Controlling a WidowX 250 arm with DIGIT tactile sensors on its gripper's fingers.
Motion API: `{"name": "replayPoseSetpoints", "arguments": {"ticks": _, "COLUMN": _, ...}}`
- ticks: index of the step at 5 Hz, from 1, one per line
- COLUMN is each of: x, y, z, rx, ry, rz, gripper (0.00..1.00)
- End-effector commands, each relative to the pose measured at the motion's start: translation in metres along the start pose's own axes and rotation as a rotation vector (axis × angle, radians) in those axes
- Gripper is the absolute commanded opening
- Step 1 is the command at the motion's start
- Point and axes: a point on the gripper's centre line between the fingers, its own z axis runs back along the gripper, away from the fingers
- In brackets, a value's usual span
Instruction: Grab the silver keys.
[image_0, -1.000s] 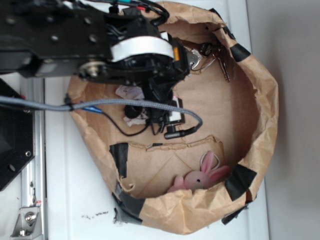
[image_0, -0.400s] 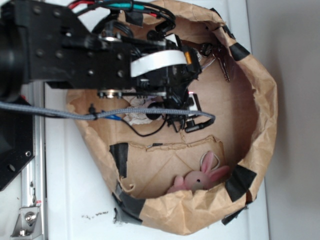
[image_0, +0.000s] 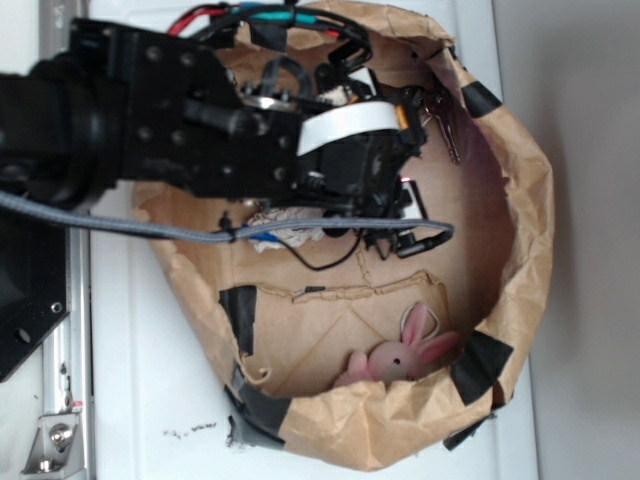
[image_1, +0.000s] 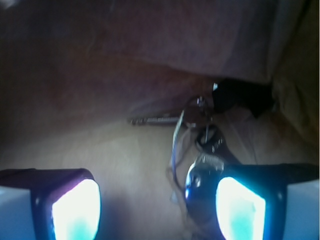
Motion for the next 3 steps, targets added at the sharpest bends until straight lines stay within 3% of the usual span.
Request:
{"name": "replayPoseSetpoints", "arguments": {"ticks": 1, "x": 0.023, "y": 0.006, "z": 0.005, "rx": -0.012, "ry": -0.063, "rz": -0.001, "gripper": 1.00}}
{"name": "replayPoseSetpoints", "arguments": {"ticks": 2, "x": 0.024, "y": 0.005, "z": 0.001, "rx": -0.006, "ry": -0.065, "rz": -0.004, "gripper": 1.00}}
{"name": "replayPoseSetpoints", "arguments": {"ticks": 3, "x": 0.027, "y": 0.002, "z": -0.008, "rx": 0.026, "ry": -0.105, "rz": -0.018, "gripper": 1.00}}
